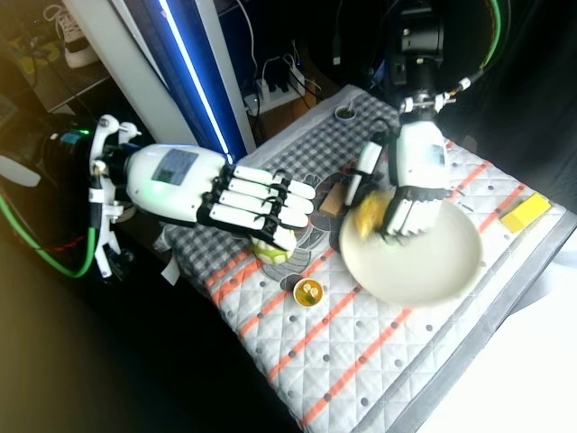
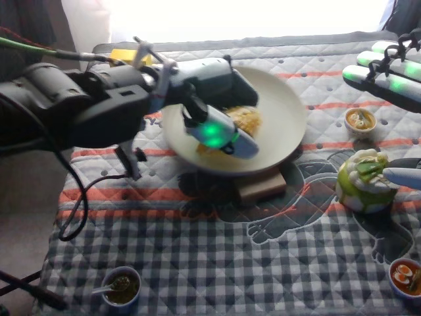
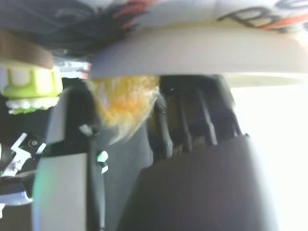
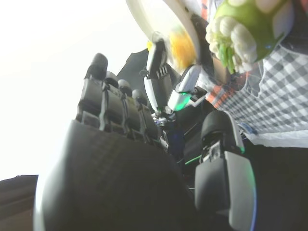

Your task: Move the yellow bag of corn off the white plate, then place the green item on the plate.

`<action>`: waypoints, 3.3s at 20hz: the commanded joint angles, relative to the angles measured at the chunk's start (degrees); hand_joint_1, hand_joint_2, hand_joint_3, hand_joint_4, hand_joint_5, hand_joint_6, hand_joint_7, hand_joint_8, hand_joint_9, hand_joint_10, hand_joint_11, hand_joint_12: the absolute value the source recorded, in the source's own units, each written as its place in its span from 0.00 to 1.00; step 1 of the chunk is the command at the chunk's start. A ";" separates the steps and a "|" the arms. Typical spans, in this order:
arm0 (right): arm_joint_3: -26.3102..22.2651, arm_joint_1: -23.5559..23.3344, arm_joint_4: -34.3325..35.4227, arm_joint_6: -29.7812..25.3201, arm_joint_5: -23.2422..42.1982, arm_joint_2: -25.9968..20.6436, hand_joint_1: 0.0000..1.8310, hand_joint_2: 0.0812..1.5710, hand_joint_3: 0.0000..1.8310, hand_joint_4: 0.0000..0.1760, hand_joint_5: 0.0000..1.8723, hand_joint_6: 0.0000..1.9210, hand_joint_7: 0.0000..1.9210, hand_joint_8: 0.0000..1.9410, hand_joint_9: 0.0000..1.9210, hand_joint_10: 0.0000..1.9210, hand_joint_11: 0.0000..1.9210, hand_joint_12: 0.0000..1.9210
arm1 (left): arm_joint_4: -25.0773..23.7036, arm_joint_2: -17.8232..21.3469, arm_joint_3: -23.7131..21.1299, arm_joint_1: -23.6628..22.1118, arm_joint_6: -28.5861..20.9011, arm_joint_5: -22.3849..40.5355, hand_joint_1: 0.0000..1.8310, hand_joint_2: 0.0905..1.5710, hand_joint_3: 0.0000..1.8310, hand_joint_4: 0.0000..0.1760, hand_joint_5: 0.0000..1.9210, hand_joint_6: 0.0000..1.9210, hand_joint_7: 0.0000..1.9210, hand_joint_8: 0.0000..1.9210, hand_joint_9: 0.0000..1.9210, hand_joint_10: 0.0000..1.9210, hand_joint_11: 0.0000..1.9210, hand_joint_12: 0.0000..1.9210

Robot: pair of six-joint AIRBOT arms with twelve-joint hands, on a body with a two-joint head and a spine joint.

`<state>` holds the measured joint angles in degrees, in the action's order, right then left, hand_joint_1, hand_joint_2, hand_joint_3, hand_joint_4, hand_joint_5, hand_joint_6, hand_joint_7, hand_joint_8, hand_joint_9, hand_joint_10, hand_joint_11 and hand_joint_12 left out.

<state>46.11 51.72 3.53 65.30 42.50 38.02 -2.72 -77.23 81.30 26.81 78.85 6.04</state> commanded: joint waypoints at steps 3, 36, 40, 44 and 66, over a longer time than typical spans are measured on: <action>0.19 0.00 0.69 0.17 6.84 0.06 0.23 0.79 0.00 0.00 0.00 0.00 0.00 0.00 0.00 0.00 0.00 0.11 | 1.77 3.38 -2.35 -1.82 -0.33 11.83 0.68 0.71 0.02 0.00 0.57 1.00 0.67 1.00 0.75 1.00 0.82 1.00; 2.25 1.51 -4.55 -11.73 4.98 2.20 0.23 0.72 0.00 0.25 0.00 0.00 0.00 0.00 0.00 0.00 0.00 0.31 | -5.76 27.44 -28.33 18.52 -12.43 34.37 0.25 0.75 0.00 0.28 0.00 0.00 0.00 0.00 0.00 0.00 0.00 0.00; 3.77 1.48 -4.68 -11.77 0.99 4.44 0.29 0.69 0.00 0.19 0.00 0.00 0.00 0.00 0.00 0.00 0.00 0.42 | -2.58 28.07 -27.98 18.52 -11.97 39.57 0.18 0.76 0.00 0.39 0.00 0.00 0.00 0.00 0.00 0.00 0.00 0.00; 6.35 1.25 -4.11 -11.77 -3.52 6.95 0.40 0.70 0.00 0.00 0.00 0.00 0.01 0.00 0.05 0.02 0.00 0.60 | 0.19 28.70 -28.11 18.84 -11.22 44.59 0.16 0.75 0.00 0.41 0.00 0.00 0.00 0.00 0.00 0.00 0.00 0.00; 27.26 -22.25 -6.70 -11.68 -13.44 30.59 0.69 0.79 0.00 0.00 0.23 0.56 0.37 0.77 0.35 0.91 0.37 1.00 | 4.26 30.46 -28.62 21.61 -11.23 50.44 0.23 0.80 0.00 0.04 0.03 0.01 0.00 0.00 0.00 0.00 0.00 0.00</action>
<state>74.06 30.37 -3.55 53.67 23.75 69.82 1.02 -46.85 52.73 48.93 67.83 49.23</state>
